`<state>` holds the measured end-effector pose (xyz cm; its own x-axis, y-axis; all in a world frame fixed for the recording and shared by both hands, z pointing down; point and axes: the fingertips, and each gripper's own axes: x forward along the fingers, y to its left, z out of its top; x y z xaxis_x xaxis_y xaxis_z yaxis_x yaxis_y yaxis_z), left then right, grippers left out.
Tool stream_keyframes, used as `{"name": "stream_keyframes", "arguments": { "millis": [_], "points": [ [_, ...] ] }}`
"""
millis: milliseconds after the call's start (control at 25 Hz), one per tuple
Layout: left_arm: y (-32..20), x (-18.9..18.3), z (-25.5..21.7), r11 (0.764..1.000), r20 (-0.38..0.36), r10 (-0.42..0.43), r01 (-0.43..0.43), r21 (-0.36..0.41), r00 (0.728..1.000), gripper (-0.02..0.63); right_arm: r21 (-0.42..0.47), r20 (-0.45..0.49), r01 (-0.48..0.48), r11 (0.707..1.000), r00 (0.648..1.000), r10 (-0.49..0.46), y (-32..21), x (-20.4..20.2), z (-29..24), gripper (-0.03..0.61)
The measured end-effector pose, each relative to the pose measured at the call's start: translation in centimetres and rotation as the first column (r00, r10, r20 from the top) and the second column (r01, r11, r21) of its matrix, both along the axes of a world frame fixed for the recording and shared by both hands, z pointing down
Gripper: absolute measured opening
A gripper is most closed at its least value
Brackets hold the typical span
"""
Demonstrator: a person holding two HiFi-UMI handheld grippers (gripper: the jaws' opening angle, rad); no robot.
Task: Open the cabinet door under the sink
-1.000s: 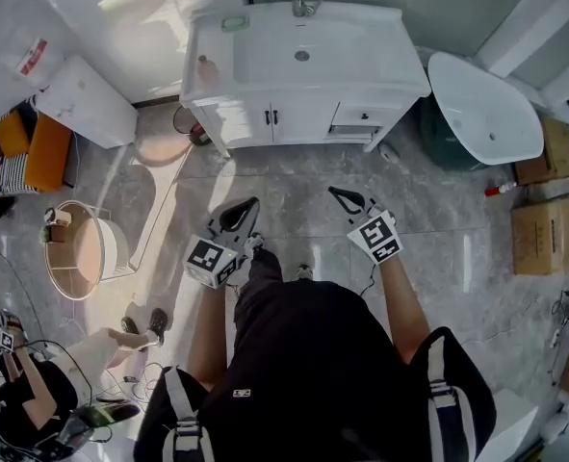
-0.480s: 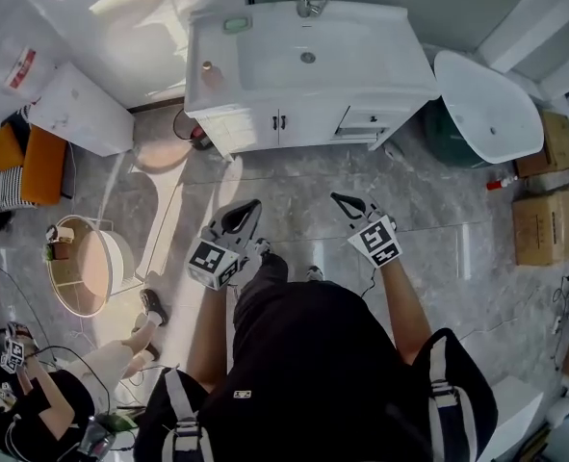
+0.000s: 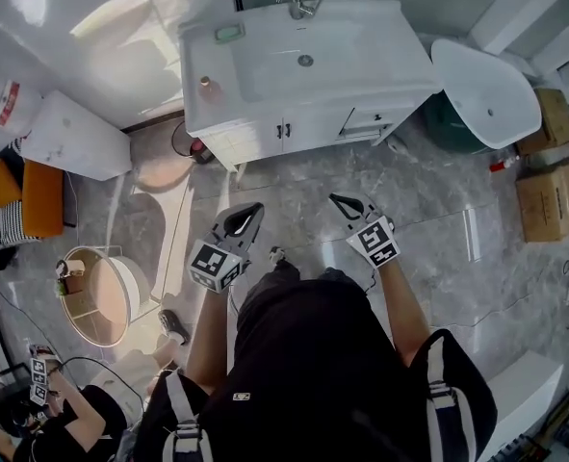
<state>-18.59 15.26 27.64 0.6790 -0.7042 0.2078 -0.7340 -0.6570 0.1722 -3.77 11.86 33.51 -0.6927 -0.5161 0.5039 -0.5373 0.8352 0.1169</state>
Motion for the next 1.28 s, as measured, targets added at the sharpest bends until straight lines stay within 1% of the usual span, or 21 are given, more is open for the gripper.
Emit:
{"name": "stream_keyframes", "arguments": {
  "millis": [160,320,520,840,960,1120,1280],
  "points": [
    [-0.5,-0.8,1.0,0.999,0.004,0.045,-0.045,-0.013,0.999,0.015,-0.011,0.008,-0.046,0.999,0.999,0.046,-1.2,-0.9,1.1,0.061],
    [-1.2,-1.4,1.9,0.997,-0.009,0.06,-0.061,-0.053,0.998,0.015,-0.045,0.014,-0.072,0.996,0.997,0.072,-2.4,-1.7,2.8,0.06],
    [-3.4,-2.6,2.9,0.998,-0.021,0.027,-0.028,-0.056,0.999,0.015,-0.076,-0.001,-0.063,0.995,0.998,0.063,-4.7,-2.4,6.2,0.061],
    [-7.3,-4.5,7.2,0.995,-0.025,-0.037,0.035,-0.098,0.999,0.015,-0.105,0.0,-0.086,0.991,0.996,0.087,-10.3,-3.6,12.8,0.061],
    [-7.6,-4.7,9.1,0.993,-0.011,-0.036,0.034,-0.115,0.999,0.015,-0.12,0.024,-0.13,0.984,0.991,0.134,-12.1,-3.7,15.6,0.061],
    [-8.2,-4.9,12.4,0.987,0.031,-0.033,0.038,-0.155,0.999,0.015,-0.138,0.03,-0.207,0.968,0.977,0.213,-14.6,-3.4,19.7,0.061],
    [-9.8,-4.3,15.4,0.98,0.024,-0.025,0.029,-0.195,0.999,0.015,-0.154,0.029,-0.212,0.965,0.975,0.219,-17.1,-4.0,23.0,0.061]
  ]
}}
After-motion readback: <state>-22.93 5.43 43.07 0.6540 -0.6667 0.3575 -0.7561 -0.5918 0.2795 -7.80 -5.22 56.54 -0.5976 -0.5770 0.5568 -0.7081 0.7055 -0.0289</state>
